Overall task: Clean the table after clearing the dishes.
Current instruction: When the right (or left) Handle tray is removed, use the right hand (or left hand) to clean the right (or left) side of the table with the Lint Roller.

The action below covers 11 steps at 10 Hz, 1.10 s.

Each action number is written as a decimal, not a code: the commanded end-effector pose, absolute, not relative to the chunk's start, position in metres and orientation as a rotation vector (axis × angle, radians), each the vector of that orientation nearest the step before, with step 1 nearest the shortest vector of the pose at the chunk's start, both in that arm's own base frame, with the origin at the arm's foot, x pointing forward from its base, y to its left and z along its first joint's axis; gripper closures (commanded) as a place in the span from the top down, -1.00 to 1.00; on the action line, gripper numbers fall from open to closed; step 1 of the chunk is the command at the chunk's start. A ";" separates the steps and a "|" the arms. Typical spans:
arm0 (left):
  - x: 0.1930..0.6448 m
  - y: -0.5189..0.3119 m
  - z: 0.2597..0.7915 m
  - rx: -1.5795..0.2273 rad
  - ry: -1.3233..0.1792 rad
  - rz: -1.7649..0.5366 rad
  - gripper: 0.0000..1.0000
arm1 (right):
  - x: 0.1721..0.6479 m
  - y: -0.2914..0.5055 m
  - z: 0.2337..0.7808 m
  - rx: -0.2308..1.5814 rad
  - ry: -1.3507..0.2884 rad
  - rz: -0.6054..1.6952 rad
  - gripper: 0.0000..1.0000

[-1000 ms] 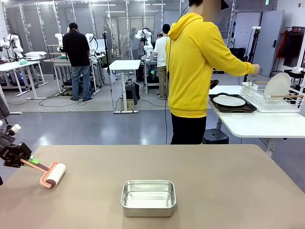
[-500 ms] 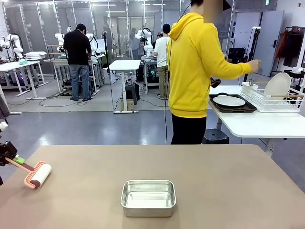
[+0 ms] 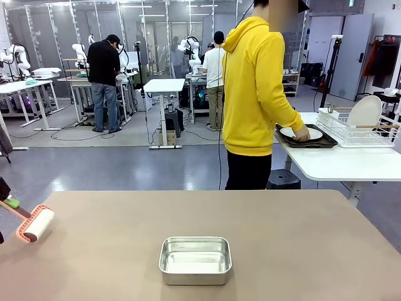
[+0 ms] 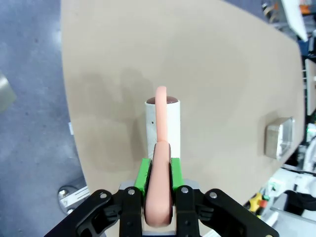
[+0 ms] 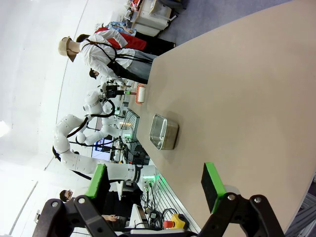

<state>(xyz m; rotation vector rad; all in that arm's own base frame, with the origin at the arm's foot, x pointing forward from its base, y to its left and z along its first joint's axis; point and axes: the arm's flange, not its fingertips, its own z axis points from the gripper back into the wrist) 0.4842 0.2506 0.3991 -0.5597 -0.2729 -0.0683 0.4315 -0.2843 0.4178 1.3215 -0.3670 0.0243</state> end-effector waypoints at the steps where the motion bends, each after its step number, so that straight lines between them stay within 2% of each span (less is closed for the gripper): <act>1: 0.479 0.233 0.419 -0.488 -0.261 -0.069 -0.58 | 0.428 -0.278 0.421 1.325 -0.371 0.015 0.90; 7: 0.458 0.174 0.500 -0.272 -0.214 -0.049 -0.58 | 0.428 -0.278 0.421 1.325 -0.371 0.015 0.90; 9: 0.453 0.150 0.510 -0.241 -0.264 -0.025 -0.58 | 0.428 -0.278 0.421 1.325 -0.371 0.015 0.90; 11: 0.466 0.176 0.508 -0.300 -0.219 -0.069 -0.58 | 0.428 -0.278 0.421 1.325 -0.371 0.015 0.90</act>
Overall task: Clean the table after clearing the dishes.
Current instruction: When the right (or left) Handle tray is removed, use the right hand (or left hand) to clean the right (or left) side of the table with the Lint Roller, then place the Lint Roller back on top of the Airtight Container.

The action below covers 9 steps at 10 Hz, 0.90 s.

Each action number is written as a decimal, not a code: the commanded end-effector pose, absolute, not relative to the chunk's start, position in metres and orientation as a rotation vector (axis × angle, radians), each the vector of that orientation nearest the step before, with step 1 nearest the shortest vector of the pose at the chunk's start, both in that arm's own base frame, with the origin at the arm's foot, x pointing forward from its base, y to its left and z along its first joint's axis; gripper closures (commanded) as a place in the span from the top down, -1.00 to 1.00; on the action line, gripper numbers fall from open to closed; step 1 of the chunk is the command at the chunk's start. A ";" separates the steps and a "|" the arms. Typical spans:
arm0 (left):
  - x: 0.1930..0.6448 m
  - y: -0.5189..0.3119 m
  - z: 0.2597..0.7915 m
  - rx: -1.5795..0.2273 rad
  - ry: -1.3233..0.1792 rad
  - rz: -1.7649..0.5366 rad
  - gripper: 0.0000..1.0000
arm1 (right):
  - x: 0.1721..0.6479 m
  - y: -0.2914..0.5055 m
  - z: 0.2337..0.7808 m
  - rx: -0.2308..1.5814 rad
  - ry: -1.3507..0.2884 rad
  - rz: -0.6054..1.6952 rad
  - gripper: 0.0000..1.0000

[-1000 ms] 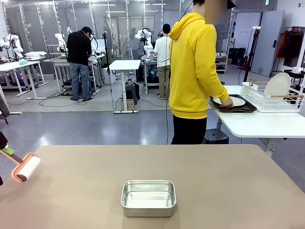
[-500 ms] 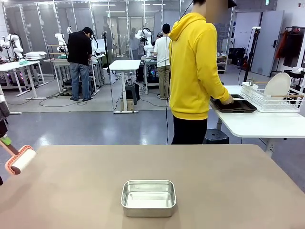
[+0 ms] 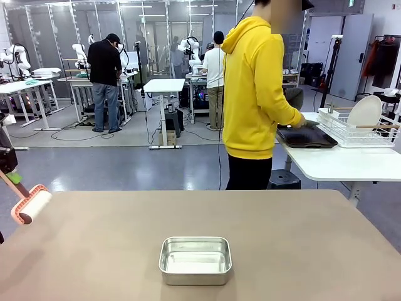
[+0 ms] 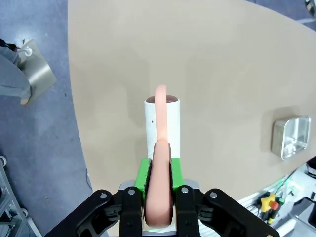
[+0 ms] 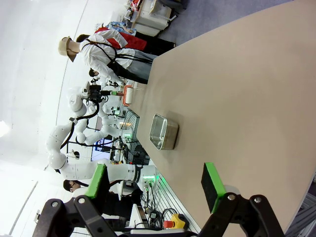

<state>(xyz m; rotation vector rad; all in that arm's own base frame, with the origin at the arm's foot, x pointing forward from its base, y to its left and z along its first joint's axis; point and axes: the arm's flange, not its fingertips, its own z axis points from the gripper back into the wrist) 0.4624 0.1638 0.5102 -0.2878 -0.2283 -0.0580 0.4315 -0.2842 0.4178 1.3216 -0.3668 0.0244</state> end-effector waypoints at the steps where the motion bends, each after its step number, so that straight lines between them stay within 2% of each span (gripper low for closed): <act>1: 0.466 0.176 0.508 -0.300 -0.219 -0.069 -0.58 | 0.428 -0.278 0.421 1.325 -0.371 0.015 0.90; 9: 0.466 0.176 0.508 -0.300 -0.219 -0.069 -0.58 | 0.428 -0.278 0.421 1.325 -0.371 0.015 0.90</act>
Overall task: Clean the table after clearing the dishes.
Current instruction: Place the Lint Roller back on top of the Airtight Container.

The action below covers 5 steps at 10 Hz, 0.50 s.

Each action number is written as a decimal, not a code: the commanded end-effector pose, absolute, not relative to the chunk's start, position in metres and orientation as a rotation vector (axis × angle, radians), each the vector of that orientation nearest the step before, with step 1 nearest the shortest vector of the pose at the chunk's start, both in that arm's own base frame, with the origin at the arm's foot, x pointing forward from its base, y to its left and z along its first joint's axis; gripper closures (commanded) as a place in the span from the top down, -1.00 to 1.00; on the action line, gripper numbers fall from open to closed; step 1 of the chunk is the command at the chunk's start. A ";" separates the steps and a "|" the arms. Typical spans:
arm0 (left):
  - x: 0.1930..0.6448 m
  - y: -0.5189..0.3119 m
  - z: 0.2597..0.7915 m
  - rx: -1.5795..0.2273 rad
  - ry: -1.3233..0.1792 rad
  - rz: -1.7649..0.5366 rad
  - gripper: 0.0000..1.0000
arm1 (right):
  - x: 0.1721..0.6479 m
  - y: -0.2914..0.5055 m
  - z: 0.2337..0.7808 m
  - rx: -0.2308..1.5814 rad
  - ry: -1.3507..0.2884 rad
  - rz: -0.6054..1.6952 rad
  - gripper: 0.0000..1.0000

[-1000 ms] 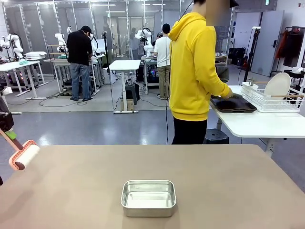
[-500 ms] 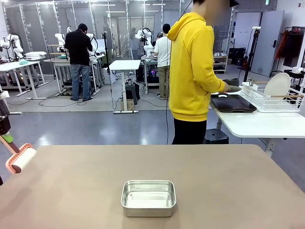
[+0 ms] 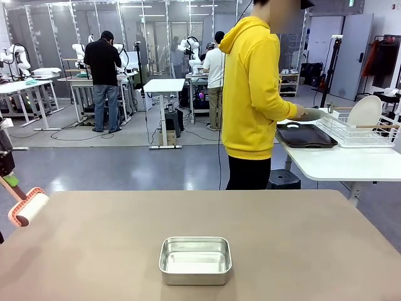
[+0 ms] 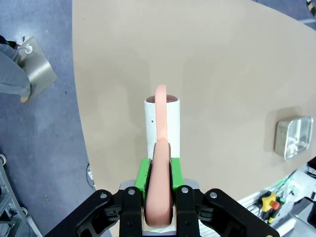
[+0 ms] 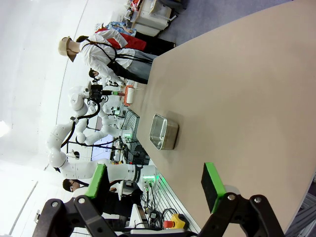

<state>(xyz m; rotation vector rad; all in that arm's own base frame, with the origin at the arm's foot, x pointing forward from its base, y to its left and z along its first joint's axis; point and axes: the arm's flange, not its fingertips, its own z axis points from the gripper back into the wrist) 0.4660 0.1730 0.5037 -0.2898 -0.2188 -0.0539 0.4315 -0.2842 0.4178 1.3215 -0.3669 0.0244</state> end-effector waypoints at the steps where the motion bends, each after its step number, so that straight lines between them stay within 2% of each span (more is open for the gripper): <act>1: 0.466 0.176 0.508 -0.300 -0.219 -0.069 -0.58 | 0.428 -0.278 0.421 1.325 -0.371 0.015 0.90; 2: 0.466 0.173 0.504 -0.290 -0.219 -0.054 -0.58 | 0.428 -0.278 0.421 1.325 -0.371 0.015 0.90; 5: 0.494 0.059 0.577 -0.118 -0.273 -0.668 -0.58 | 0.428 -0.278 0.421 1.325 -0.371 0.015 0.90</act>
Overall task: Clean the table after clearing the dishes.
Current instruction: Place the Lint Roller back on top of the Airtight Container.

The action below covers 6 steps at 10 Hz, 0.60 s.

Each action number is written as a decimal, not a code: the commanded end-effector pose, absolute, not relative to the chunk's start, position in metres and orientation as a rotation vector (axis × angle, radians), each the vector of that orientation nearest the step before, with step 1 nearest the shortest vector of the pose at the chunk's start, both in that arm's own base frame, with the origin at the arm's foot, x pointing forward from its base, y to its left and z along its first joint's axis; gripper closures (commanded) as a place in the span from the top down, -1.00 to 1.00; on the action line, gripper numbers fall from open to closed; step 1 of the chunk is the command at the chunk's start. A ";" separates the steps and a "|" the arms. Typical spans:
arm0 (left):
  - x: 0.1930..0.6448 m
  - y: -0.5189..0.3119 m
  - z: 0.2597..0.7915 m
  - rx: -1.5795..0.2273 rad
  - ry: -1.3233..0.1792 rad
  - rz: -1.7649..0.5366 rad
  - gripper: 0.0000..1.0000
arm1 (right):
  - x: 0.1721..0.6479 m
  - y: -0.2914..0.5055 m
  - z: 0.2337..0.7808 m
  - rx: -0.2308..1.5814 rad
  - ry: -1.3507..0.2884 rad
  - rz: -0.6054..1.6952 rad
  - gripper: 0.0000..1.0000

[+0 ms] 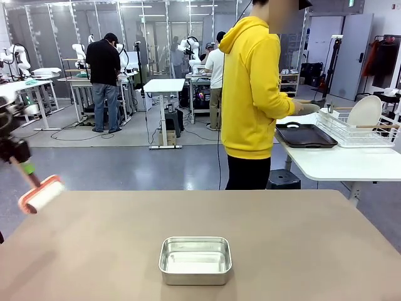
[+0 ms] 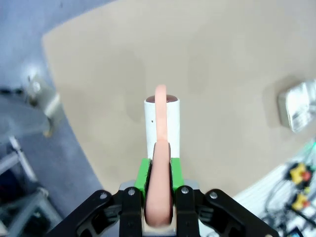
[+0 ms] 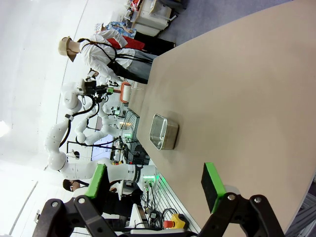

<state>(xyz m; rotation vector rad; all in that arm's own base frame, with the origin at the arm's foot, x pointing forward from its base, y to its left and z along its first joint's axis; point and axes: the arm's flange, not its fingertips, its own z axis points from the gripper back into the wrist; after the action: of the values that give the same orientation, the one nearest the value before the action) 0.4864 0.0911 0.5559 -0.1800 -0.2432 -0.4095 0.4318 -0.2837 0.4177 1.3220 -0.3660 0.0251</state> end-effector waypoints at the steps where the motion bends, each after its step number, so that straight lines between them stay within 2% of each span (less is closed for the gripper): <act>1: 0.497 0.021 0.586 -0.080 -0.247 -0.842 -0.58 | 0.428 -0.278 0.421 1.325 -0.371 0.015 0.90; 4: 0.469 -0.089 0.590 0.015 -0.141 -1.317 -0.58 | 0.428 -0.278 0.421 1.325 -0.371 0.015 0.90; 6: 0.431 -0.138 0.586 0.040 -0.152 -1.525 -0.58 | 0.428 -0.278 0.421 1.325 -0.371 0.015 0.90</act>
<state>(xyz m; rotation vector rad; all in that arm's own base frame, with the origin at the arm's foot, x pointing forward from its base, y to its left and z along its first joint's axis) 0.4522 -0.1477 0.5870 -0.0220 -0.1250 -1.3990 0.4317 -0.2839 0.4177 1.3219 -0.3663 0.0249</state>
